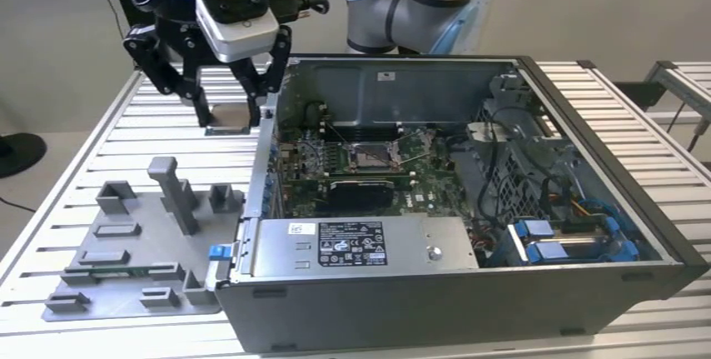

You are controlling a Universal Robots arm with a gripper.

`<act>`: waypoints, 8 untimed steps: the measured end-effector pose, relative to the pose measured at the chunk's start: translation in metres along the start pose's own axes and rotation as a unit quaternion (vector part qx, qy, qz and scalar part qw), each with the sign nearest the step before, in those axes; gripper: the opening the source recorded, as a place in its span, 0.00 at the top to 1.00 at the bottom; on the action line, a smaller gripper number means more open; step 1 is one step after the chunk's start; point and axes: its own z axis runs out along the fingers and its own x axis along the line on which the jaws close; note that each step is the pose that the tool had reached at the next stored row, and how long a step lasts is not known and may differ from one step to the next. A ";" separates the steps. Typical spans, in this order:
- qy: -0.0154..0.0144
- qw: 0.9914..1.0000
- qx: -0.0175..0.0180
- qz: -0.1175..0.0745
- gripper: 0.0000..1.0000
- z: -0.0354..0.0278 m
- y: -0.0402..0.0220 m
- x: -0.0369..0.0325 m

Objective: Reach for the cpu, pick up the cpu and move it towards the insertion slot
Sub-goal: 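Pick up the cpu and move it towards the insertion slot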

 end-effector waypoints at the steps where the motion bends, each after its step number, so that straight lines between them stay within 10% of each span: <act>1: 0.000 1.000 0.000 0.000 1.00 0.0000 -0.0001 -0.0028; 8: 0.000 1.000 0.000 0.000 1.00 -0.0003 -0.0004 -0.0232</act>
